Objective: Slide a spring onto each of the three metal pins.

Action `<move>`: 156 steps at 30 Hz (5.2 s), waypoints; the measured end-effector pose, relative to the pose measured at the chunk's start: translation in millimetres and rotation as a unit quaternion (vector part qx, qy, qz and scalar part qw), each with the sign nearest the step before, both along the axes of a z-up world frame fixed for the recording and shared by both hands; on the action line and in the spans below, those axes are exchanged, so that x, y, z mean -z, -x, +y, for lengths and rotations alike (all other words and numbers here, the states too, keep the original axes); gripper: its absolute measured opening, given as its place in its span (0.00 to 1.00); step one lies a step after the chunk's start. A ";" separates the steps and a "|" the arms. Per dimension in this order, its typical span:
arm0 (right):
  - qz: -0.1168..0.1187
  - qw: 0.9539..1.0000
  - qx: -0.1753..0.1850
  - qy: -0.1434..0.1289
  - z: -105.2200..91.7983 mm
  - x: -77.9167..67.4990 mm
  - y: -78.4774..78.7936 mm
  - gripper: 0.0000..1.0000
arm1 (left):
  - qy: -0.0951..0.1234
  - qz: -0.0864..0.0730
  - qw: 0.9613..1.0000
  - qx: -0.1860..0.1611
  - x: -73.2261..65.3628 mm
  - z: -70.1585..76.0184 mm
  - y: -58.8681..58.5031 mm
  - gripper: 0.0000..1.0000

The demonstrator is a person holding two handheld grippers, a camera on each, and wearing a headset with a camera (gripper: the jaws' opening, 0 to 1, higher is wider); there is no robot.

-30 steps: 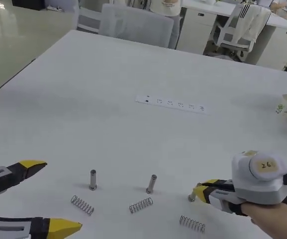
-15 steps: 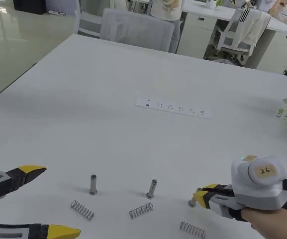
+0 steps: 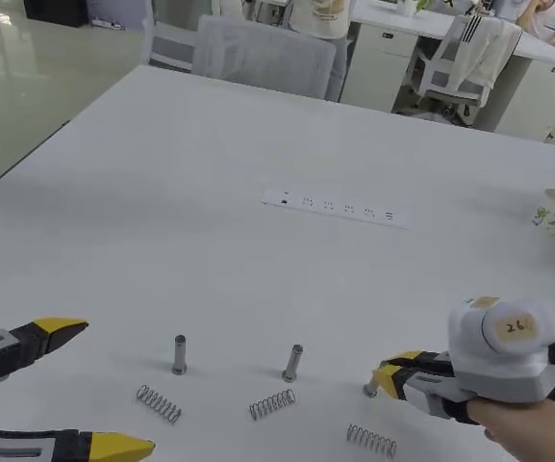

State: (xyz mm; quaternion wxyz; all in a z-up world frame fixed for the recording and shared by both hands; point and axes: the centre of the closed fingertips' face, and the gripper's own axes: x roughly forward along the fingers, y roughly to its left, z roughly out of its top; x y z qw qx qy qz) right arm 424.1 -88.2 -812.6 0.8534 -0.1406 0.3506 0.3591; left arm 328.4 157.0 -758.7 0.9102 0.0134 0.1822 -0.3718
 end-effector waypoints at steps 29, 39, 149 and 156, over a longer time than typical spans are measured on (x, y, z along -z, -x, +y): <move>-0.009 1.000 -0.026 -0.003 -7.3 -15.8 23.5 0.14 | 0.001 0.003 1.000 -0.001 3.5 1.1 -0.8 0.88; -0.018 0.993 -0.107 0.039 -2.2 -7.9 40.5 0.15 | 0.002 0.003 1.000 0.001 0.9 -0.9 -0.3 0.88; -0.027 0.919 -0.373 0.127 57.2 -17.1 104.2 0.08 | 0.015 0.037 0.978 0.203 5.1 -112.7 7.0 0.54; -0.029 0.916 -0.381 0.124 62.0 -20.3 107.2 0.08 | 0.019 0.035 0.972 0.231 4.8 -134.3 5.4 0.47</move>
